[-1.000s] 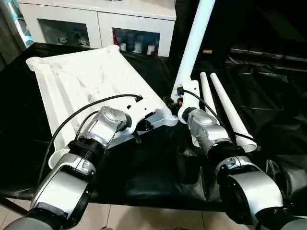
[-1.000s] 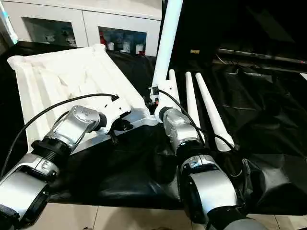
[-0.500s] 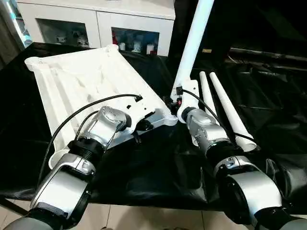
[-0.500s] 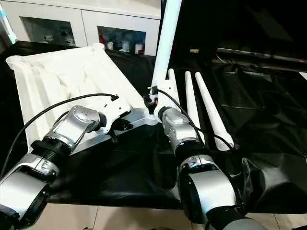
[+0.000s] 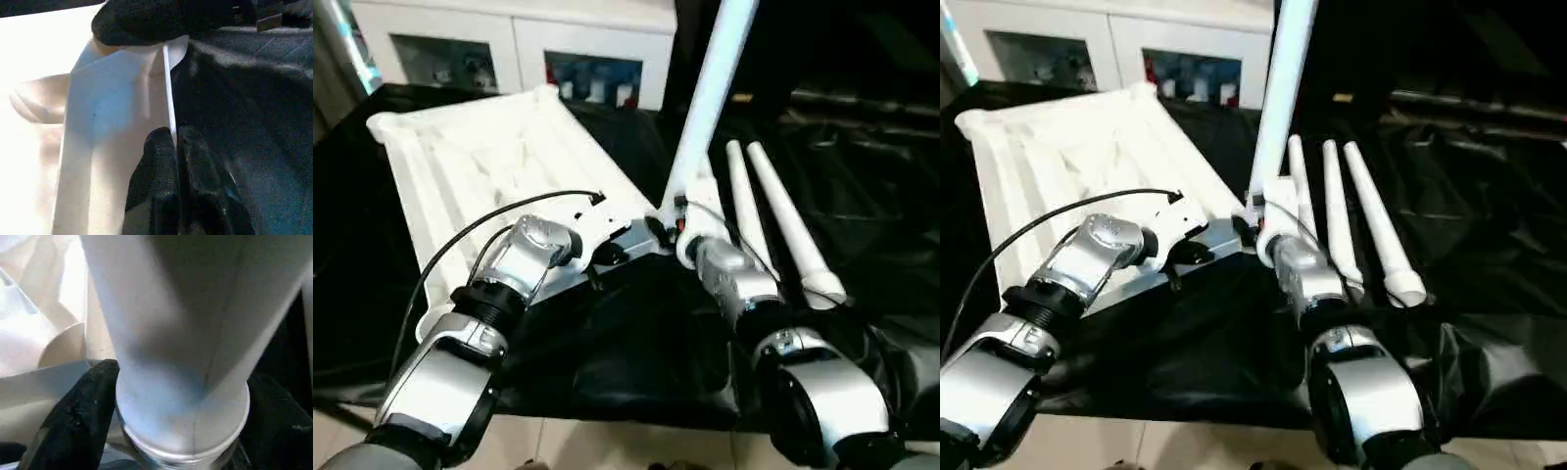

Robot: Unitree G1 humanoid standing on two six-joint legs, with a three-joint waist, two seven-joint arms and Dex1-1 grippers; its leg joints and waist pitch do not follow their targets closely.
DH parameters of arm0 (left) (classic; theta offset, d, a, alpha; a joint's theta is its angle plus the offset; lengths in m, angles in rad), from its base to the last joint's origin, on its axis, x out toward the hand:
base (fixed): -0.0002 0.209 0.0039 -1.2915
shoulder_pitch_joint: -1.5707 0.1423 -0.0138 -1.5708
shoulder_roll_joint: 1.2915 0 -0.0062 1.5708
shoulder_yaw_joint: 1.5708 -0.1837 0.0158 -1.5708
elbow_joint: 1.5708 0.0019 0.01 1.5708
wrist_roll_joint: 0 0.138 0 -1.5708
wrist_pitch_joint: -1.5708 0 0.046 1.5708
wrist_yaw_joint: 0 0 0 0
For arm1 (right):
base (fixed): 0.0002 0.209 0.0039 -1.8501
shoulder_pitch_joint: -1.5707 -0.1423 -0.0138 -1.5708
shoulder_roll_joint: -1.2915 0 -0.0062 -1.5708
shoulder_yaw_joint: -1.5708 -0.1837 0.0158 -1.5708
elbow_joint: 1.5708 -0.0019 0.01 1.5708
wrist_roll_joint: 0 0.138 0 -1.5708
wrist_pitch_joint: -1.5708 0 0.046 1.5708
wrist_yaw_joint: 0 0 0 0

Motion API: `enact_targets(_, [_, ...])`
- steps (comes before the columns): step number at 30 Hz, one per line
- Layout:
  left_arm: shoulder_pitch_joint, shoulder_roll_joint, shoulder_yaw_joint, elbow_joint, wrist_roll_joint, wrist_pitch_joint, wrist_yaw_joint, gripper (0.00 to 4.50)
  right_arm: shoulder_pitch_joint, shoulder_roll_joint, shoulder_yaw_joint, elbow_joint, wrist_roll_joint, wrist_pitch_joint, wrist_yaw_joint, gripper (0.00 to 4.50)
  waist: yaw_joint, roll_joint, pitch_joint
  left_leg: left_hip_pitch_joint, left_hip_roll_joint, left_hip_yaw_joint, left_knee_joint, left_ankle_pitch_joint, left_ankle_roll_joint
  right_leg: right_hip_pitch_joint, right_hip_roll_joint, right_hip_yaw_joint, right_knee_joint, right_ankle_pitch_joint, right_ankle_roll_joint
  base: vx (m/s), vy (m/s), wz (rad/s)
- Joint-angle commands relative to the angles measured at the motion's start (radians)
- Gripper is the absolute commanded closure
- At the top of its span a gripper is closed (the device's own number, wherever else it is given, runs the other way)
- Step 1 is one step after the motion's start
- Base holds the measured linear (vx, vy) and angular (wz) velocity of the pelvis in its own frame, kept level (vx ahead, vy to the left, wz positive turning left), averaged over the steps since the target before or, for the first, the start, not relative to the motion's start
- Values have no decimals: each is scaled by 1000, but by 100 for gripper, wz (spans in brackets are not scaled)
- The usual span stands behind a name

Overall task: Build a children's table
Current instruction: Insert table leg to table base

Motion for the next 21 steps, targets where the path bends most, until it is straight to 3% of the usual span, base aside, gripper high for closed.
enact_targets(1, [9,-19,-29,-23,-4,-23,-28,450,30,22,16,35,5,33,69,59,1,15,-32,-4,42,-14,-78,-274,15,22,-94,62,-85,-368,-137,0,0,0])
enact_targets(2, [18,-10,-26,-47,-15,-16,-49,450,38,5,46,1,-16,-11,117,51,1,10,-34,-7,44,-14,-77,-249,23,25,-94,60,-80,-339,-148,0,0,0])
enact_targets(4, [32,3,-23,-78,-22,-15,-65,450,49,-8,46,-41,-3,-15,156,44,2,10,-43,-7,44,-9,-70,-191,37,29,-93,62,-70,-252,-173,0,0,0])
enact_targets(6, [58,20,-21,-131,-36,-14,-90,450,78,-31,55,-112,10,-3,209,21,4,10,-50,-13,43,-4,-61,-88,59,39,-88,60,-50,-85,-209,0,0,0])
enact_targets(7, [68,27,-21,-149,-41,-26,-99,450,93,-40,63,-144,13,7,234,11,5,14,-54,-14,44,-2,-54,-17,82,43,-85,58,-36,42,-237,0,0,0])
enact_targets(9, [96,48,-19,-187,-46,-55,-118,450,145,-67,95,-250,17,41,299,1,3,13,-58,-18,36,3,-45,30,121,47,-79,56,-23,189,-272,0,0,0])
enact_targets(13, [119,68,-17,-219,-54,-59,-132,450,193,-94,118,-345,23,75,349,1,5,13,-56,-15,39,4,-44,17,148,48,-82,56,-23,195,-281,0,0,0])
enact_targets(17, [151,98,-9,-272,-82,-83,-177,450,234,-148,137,-438,8,92,380,1,7,17,-52,-12,42,5,-48,-46,103,46,-82,58,-32,60,-266,0,0,0])
enact_targets(21, [187,121,-1,-343,-115,-103,-222,450,279,-206,150,-537,-1,109,437,1,16,14,-52,-11,40,9,-44,-32,94,46,-78,61,-28,84,-257,0,0,0])
